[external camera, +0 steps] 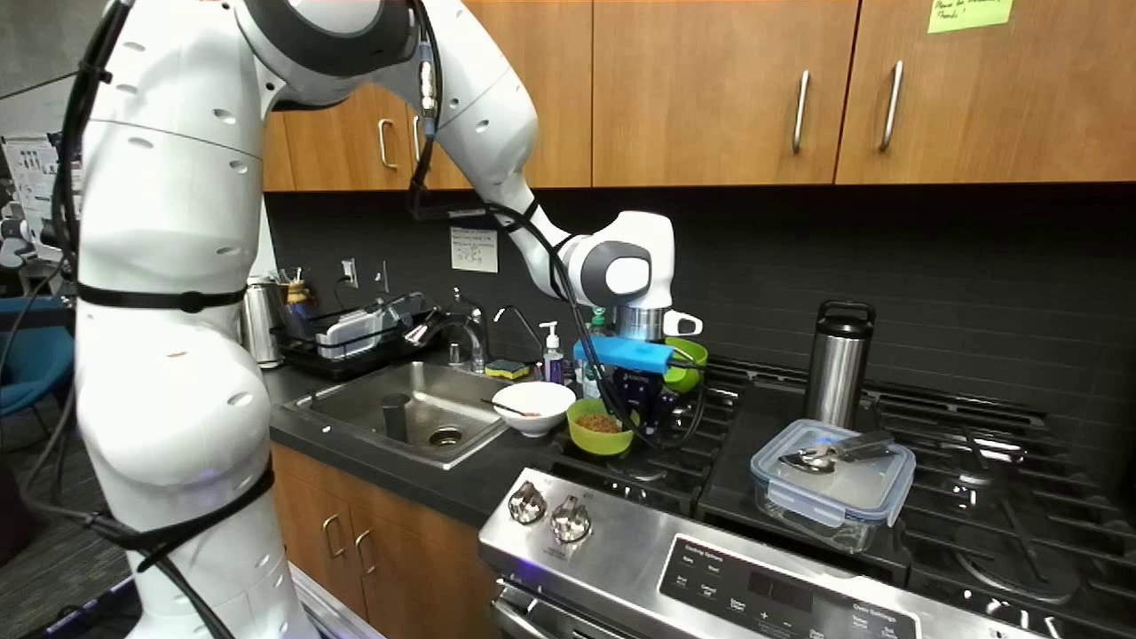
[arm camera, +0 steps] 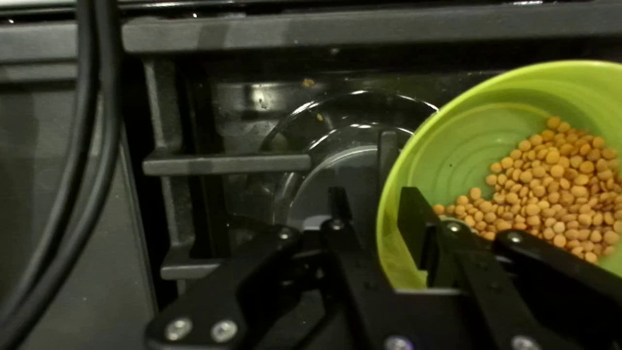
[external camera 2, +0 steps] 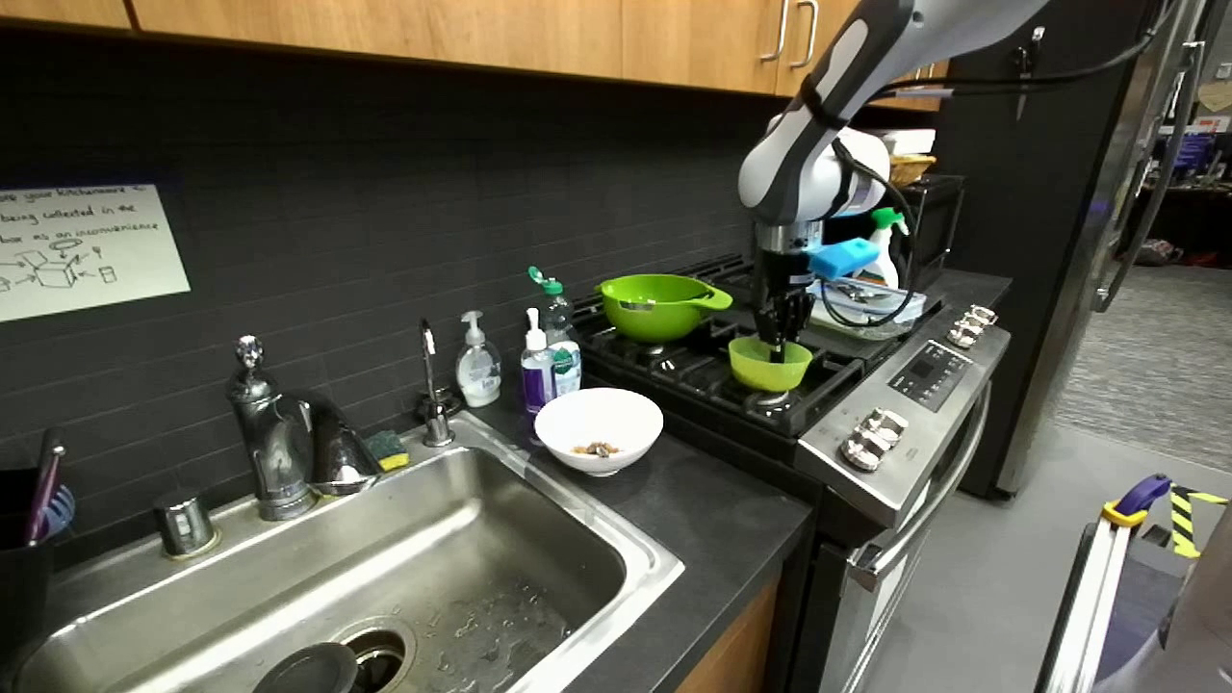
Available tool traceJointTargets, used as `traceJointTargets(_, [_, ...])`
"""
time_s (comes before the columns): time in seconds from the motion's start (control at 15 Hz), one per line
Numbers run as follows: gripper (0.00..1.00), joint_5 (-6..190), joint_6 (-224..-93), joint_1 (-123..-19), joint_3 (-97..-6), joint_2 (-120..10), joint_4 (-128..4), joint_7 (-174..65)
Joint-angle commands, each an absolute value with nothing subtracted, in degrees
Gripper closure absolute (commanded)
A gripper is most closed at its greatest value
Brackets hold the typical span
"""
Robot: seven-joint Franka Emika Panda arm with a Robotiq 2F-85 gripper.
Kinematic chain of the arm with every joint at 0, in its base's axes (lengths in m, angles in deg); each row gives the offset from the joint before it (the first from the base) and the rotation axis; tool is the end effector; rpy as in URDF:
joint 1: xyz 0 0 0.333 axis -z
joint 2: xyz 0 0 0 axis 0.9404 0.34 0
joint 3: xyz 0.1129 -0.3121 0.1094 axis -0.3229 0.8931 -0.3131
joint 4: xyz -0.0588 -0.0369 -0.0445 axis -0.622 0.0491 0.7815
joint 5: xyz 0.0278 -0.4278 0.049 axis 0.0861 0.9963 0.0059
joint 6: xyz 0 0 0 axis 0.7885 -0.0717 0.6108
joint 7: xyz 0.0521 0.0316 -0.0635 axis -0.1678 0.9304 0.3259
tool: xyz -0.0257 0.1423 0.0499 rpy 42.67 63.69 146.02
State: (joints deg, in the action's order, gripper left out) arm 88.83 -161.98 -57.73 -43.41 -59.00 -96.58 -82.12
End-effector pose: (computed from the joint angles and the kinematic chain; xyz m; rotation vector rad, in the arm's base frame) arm 0.5245 -0.2391 0.2313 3.1127 -0.0250 -0.0675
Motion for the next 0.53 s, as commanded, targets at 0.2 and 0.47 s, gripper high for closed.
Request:
traceJointTargets(0.2, [0.96,89.8,-160.9,-57.1,-45.1,-59.2,-95.9,-82.3])
traceJointTargets(0.47, [0.97,90.1,-159.8,-57.3,-45.2,-59.5,-95.7,-82.5])
